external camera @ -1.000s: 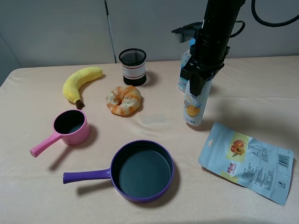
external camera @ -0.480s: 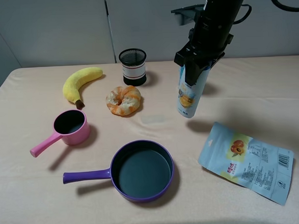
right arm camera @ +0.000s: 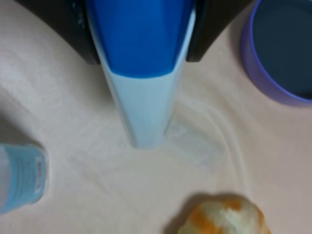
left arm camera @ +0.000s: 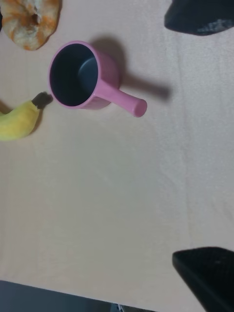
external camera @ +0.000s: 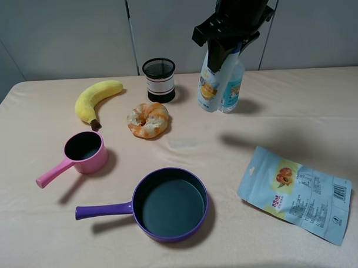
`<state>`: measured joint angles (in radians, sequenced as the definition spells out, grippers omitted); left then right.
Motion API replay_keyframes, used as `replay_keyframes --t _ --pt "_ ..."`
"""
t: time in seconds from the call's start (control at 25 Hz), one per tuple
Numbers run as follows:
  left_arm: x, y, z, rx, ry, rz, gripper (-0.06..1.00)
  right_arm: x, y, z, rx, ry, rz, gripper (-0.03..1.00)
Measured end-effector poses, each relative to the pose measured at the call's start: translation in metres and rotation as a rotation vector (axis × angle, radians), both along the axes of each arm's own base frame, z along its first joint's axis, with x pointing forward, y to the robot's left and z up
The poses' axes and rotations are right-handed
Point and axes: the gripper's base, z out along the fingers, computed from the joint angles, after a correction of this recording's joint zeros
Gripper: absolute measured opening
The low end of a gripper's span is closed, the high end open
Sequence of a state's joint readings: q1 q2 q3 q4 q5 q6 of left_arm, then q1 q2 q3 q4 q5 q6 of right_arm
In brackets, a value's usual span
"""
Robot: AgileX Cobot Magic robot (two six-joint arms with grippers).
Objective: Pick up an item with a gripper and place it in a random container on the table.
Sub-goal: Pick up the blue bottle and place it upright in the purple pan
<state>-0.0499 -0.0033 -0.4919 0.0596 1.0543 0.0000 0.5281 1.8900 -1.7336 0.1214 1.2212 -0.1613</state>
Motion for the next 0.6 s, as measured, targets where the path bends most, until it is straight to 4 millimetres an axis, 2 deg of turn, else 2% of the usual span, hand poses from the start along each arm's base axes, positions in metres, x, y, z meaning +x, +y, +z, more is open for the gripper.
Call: replay_keyframes --t 0.24,0.6 --pt "0.0 0.0 0.0 0.0 0.0 0.0 0.87 -0.011 0.017 0.001 -0.011 -0.006 0.034 0.27" --pt "0.0 0.0 0.0 0.0 0.0 0.0 0.87 -0.048 0.06 0.003 -0.026 -0.014 0.119 0.27"
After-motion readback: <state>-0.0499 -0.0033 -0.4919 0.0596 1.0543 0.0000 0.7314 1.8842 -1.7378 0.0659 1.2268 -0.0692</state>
